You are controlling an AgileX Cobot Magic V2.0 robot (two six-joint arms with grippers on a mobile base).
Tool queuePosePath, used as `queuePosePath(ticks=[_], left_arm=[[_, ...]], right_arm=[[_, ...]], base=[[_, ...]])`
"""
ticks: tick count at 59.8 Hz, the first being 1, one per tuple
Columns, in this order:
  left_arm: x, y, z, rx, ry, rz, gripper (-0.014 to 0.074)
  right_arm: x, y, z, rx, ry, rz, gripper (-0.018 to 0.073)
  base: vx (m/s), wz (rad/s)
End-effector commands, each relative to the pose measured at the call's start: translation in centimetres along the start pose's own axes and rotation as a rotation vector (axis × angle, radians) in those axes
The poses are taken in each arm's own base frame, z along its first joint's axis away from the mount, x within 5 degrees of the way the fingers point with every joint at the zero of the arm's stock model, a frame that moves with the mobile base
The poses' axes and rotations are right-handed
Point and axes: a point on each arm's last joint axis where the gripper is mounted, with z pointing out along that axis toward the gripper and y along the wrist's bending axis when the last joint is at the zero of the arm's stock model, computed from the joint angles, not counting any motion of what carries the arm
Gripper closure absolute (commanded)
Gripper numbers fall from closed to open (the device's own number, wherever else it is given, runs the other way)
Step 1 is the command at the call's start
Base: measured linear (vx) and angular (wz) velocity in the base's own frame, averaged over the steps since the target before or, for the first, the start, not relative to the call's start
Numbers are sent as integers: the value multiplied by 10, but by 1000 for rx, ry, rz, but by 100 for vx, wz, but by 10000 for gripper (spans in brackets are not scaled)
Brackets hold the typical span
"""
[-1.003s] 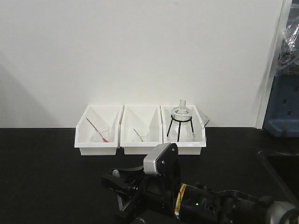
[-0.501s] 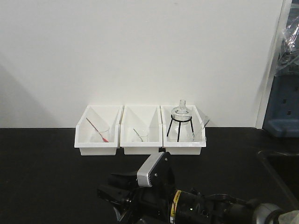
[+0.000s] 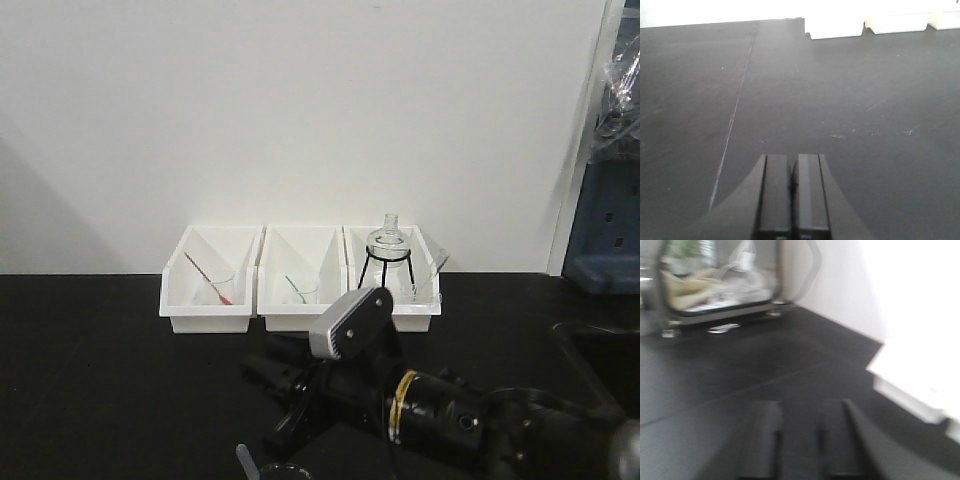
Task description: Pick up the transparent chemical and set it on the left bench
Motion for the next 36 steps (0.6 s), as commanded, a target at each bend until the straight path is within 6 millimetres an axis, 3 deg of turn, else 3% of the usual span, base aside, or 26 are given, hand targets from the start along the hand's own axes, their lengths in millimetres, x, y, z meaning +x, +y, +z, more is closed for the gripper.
queuePosePath(ticks=[1,4,20,36], left_arm=[[-3,0,-1,-2,-81,-9,600],[-3,0,-1,-2,-81,-9,600],[-3,0,-1,-2,-81,-9,600],[-3,0,-1,-2,-81,-9,600]], right_arm=[[-54,-3,-28,101,-85,-34,491],[-67,-4,-44,178,-47,-48,574],[-94,-11,-122,569,191,1,566],[-94,3,-170,650,207,3,566]], base=[[0,0],[0,0],[0,0],[0,0]])
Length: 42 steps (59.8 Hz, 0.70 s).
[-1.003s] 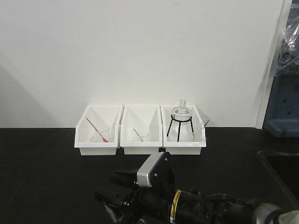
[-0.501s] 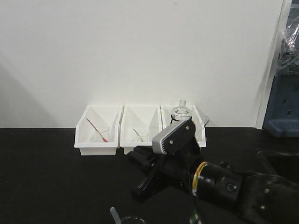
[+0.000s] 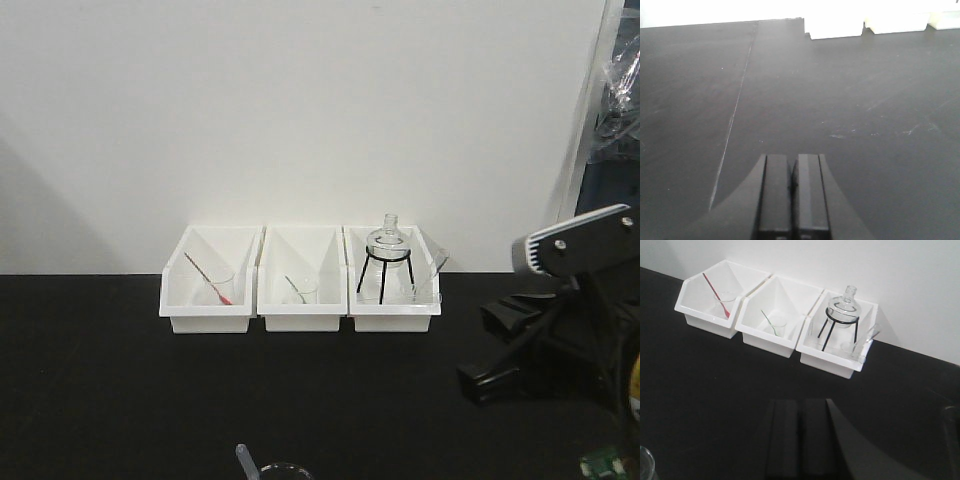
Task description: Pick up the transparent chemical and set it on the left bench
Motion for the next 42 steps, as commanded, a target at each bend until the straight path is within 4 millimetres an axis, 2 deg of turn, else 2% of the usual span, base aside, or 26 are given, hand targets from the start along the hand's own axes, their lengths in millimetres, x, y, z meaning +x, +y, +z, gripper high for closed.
queuePosePath(ticks=[1,10,30,42], left_arm=[[-3,0,-1,-2,-81,-9,600],[-3,0,-1,-2,-81,-9,600],[-3,0,-1,-2,-81,-9,600],[-3,0,-1,-2,-81,-9,600]], right_arm=[[-11,-7,-21,11,-77,2,566],[-10,-11,-29,38,-67,8,566],[-10,-11,-28,37,-67,8,566],[-8,-8,-32,-14,-53,70,566]], base=[[0,0],[0,0],[0,0],[0,0]])
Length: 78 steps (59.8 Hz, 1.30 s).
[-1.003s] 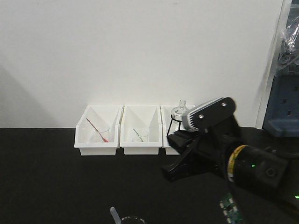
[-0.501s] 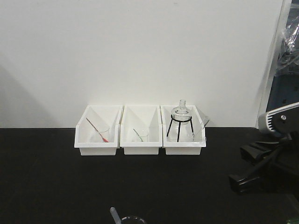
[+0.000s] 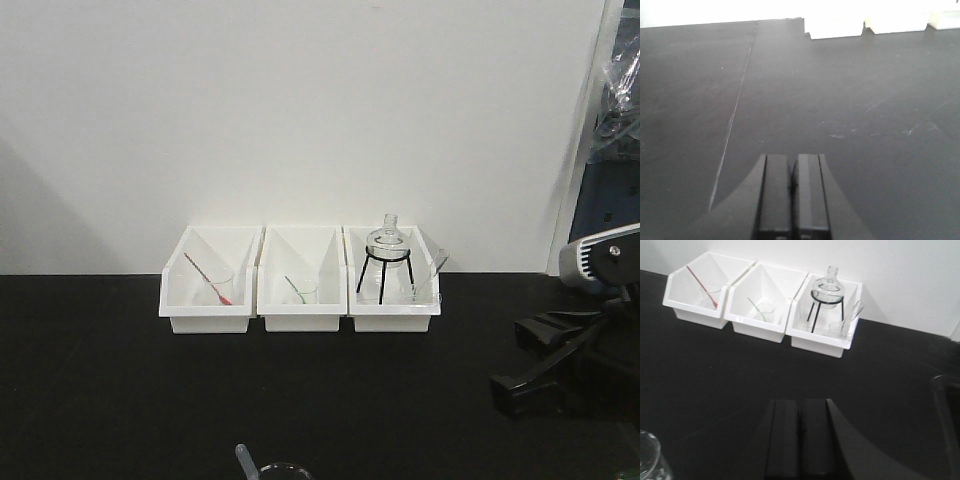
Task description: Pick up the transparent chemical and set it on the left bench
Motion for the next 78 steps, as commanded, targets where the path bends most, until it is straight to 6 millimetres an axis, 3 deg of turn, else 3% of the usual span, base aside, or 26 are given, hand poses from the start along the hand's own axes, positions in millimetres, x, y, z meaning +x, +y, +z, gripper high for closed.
queuePosePath(ticks=[1,8,16,26,39,49,78], left_arm=[[-3,0,-1,-2,-81,-9,600],[-3,0,-1,-2,-81,-9,600],[-3,0,-1,-2,-81,-9,600],[-3,0,-1,-2,-81,-9,600],[-3,0,-1,-2,-81,-9,600],[-3,0,-1,-2,-81,-9,600],[-3,0,-1,-2,-81,-9,600]], right_arm=[[-13,1,-13,-46,-90,-12,566],[-5,0,-26,-98,-157,-2,566],[23,-22,-36,-56,-249,143,566],[80,-41,-48,56,-332,209,566],[164,-33,-71,113,-365,165,566],[203,-27,-82,124,-427,201,566],[214,-26,-92,148,-446,203,566]], base=[[0,0],[0,0],[0,0],[0,0],[0,0],[0,0],[0,0]])
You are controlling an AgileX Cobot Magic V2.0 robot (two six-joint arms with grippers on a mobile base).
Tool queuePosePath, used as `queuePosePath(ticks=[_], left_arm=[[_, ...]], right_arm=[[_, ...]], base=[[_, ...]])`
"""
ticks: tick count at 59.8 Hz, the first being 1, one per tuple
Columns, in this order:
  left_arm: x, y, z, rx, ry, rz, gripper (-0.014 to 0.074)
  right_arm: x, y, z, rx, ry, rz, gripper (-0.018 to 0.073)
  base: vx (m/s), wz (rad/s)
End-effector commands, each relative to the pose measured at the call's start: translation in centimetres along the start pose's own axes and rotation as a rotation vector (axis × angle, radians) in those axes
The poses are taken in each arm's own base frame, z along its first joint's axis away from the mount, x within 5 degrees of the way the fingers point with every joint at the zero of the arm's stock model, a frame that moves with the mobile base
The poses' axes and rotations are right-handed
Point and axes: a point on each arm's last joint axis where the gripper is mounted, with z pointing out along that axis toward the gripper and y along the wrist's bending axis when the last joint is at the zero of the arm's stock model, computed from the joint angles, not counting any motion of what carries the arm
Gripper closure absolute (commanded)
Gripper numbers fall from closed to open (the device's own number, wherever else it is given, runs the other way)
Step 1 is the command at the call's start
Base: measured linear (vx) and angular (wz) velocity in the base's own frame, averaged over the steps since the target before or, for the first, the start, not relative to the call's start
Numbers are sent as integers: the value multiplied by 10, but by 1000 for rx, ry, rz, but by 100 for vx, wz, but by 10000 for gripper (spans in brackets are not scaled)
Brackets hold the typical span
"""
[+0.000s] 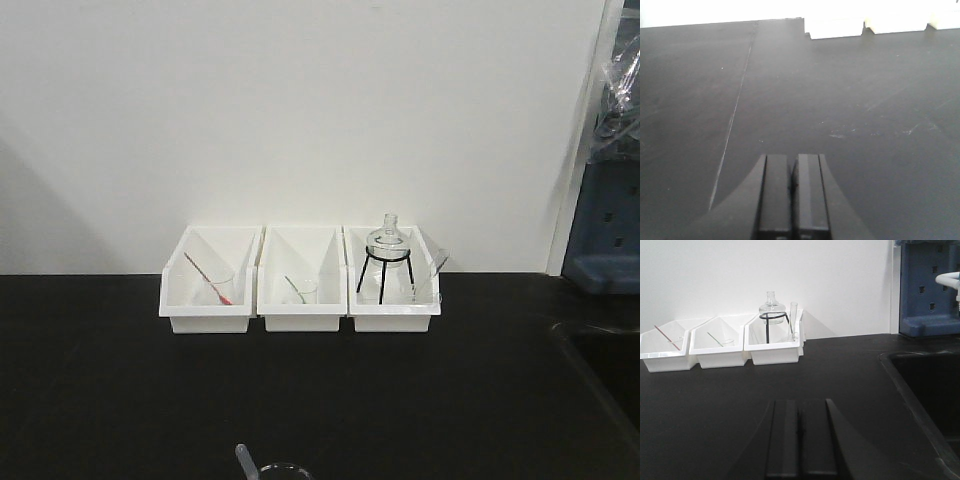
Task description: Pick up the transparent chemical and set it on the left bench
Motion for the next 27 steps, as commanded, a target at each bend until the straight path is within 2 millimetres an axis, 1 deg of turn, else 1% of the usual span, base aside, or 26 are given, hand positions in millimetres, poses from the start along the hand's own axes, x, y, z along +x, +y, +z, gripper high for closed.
queuePosePath(ticks=[1,27], left_arm=[[-3,0,-1,-2,-81,-9,600],[-3,0,-1,-2,-81,-9,600]], right_arm=[[-5,1,-1,-13,-79,-11,566],[-5,1,-1,-13,-78,-11,566]], base=[[0,0],[0,0]])
